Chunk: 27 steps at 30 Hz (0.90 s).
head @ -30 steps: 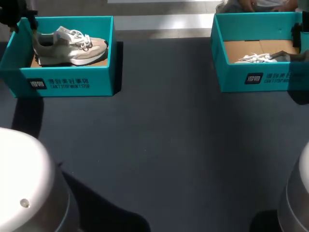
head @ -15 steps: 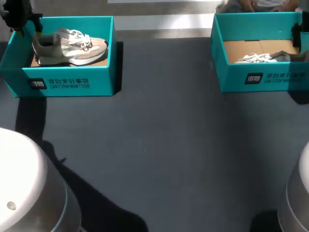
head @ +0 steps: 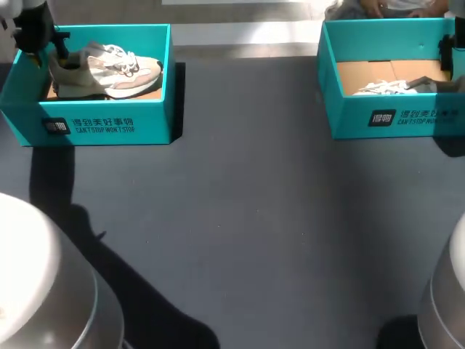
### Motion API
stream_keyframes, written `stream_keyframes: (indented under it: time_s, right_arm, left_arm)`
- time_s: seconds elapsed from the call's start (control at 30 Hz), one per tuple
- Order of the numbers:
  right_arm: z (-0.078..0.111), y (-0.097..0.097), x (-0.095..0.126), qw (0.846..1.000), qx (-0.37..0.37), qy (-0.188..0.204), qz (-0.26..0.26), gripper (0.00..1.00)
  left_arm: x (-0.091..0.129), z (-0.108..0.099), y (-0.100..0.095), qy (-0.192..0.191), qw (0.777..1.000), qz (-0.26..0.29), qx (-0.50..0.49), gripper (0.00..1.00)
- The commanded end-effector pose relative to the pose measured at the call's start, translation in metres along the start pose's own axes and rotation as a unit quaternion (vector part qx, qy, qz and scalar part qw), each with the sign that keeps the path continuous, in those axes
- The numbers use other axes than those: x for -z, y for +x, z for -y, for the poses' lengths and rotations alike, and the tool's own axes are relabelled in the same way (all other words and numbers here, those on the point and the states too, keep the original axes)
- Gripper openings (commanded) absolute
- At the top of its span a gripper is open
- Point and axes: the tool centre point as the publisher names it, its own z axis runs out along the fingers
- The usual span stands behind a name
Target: Take the shoe out of the shoebox, open the shoe tongue, remove and reinsert the insole, then place the shoe into the shoebox
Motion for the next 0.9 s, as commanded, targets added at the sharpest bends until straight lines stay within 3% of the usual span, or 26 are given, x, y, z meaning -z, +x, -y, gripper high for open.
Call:
stream_keyframes:
  time_s: [0.03, 0.17, 0.23, 0.37, 0.5, 0.77, 0.9]
  right_arm:
    - [0.0, 0.0, 0.0, 1.0, 0.0, 0.0, -0.001, 1.0]
    - [0.0, 0.0, 0.0, 1.0, 0.0, 0.0, -0.001, 1.0]
    - [0.0, 0.0, 0.0, 1.0, 0.0, 0.0, -0.001, 1.0]
    - [0.0, 0.0, 0.0, 1.0, 0.0, 0.0, -0.001, 1.0]
    - [0.0, 0.0, 0.0, 1.0, 0.0, 0.0, -0.001, 1.0]
    - [0.0, 0.0, 0.0, 1.0, 0.0, 0.0, -0.001, 1.0]
    - [0.0, 0.0, 0.0, 1.0, 0.0, 0.0, -0.001, 1.0]
  left_arm:
    - [-0.013, -0.011, 0.001, 0.014, 1.0, -0.006, 0.004, 0.56]
    - [-0.018, -0.012, 0.001, 0.024, 1.0, -0.013, 0.003, 0.31]
    - [-0.021, -0.014, 0.0, 0.038, 0.999, -0.012, 0.005, 0.0]
    - [-0.019, -0.015, 0.002, 0.035, 0.999, -0.024, 0.007, 0.0]
    - [0.009, -0.008, 0.008, 0.016, 0.999, -0.044, 0.0, 0.0]
    - [0.107, 0.009, 0.024, 0.02, 0.997, -0.065, 0.036, 0.0]
    - [0.157, 0.018, 0.035, 0.011, 0.999, -0.039, 0.026, 0.0]
